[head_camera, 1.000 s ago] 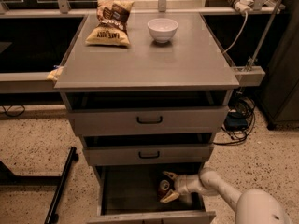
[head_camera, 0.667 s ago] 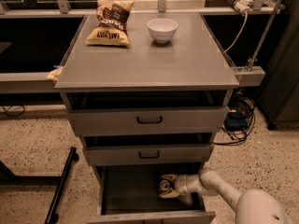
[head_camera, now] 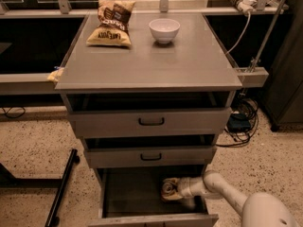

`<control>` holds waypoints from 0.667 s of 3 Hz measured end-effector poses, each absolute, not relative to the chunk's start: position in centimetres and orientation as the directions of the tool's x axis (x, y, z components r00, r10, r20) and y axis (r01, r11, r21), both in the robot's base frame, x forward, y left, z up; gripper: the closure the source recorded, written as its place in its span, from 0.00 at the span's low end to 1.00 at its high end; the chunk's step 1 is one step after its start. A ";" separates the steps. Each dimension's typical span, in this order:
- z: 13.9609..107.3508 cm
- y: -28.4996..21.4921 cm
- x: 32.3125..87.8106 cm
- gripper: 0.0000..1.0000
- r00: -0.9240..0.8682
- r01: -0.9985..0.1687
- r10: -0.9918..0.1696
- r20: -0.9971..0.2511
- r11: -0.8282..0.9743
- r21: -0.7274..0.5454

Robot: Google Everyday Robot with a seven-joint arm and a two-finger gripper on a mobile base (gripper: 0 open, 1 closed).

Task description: Pick coke can from bottom drawer and place on counter

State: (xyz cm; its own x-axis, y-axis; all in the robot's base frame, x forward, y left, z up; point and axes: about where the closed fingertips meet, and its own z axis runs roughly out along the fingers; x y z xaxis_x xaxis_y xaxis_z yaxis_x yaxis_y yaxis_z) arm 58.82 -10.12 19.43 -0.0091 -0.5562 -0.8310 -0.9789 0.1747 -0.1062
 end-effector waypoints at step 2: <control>26.5 -14.4 57.3 1.00 -0.062 -0.964 -0.480 -0.875 0.255 -0.072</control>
Offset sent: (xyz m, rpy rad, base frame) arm -0.0235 -0.0935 0.1312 0.1432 0.0229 -0.1609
